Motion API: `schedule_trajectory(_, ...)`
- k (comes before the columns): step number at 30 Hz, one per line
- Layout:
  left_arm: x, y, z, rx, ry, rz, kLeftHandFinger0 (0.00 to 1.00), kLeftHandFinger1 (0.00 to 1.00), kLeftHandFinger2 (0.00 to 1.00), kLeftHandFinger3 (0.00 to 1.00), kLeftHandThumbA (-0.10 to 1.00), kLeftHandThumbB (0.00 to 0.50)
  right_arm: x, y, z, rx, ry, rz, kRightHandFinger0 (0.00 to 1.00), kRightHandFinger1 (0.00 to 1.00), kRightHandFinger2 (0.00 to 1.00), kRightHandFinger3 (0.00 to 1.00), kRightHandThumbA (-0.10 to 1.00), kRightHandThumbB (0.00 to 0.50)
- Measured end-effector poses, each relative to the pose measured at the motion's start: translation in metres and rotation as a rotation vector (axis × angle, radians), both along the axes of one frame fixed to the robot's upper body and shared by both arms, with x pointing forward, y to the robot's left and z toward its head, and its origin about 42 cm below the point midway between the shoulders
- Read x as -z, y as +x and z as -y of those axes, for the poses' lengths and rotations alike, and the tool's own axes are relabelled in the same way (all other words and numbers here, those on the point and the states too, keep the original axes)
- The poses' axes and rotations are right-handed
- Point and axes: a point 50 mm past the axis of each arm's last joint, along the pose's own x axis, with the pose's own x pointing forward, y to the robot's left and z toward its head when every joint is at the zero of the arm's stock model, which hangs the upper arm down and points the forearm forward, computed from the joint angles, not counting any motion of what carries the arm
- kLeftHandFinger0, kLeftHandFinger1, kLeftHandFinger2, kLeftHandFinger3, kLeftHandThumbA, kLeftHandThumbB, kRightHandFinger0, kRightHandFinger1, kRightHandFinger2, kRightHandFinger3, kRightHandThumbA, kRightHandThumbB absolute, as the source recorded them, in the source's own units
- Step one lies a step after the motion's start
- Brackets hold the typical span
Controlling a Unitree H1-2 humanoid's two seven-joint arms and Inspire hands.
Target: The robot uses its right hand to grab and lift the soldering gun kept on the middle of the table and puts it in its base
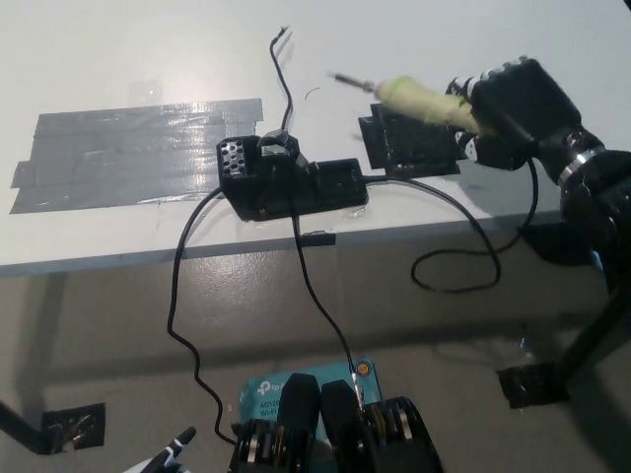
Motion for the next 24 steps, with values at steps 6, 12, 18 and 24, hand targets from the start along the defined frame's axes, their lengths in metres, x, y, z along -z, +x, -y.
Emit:
schedule_trajectory(6, 0.000, 0.000, 0.000, 0.001, 0.002, 0.000, 0.00, 0.00, 0.10, 0.39, 1.00, 0.500, 0.006, -0.007, 0.007, -0.101, -0.087, 0.052, 0.00, 0.00, 0.02, 0.14, -0.10, 0.149)
schedule_trajectory(12, 0.000, 0.000, 0.000, 0.006, 0.010, -0.001, 0.00, 0.00, 0.11, 0.41, 1.00, 0.500, 0.015, -0.014, 0.002, -0.219, -0.156, 0.087, 0.00, 0.00, 0.07, 0.15, -0.10, 0.136)
schedule_trajectory(18, 0.000, 0.000, -0.004, 0.011, 0.027, -0.001, 0.00, 0.00, 0.11, 0.38, 1.00, 0.500, -0.003, -0.014, 0.005, -0.302, -0.170, 0.169, 0.00, 0.00, 0.12, 0.03, -0.10, 0.145)
schedule_trajectory(24, -0.001, -0.001, -0.007, 0.012, 0.037, 0.001, 0.00, 0.00, 0.10, 0.37, 1.00, 0.500, -0.046, -0.006, 0.008, -0.320, -0.113, 0.291, 0.00, 0.00, 0.24, 0.42, -0.10, 0.125)
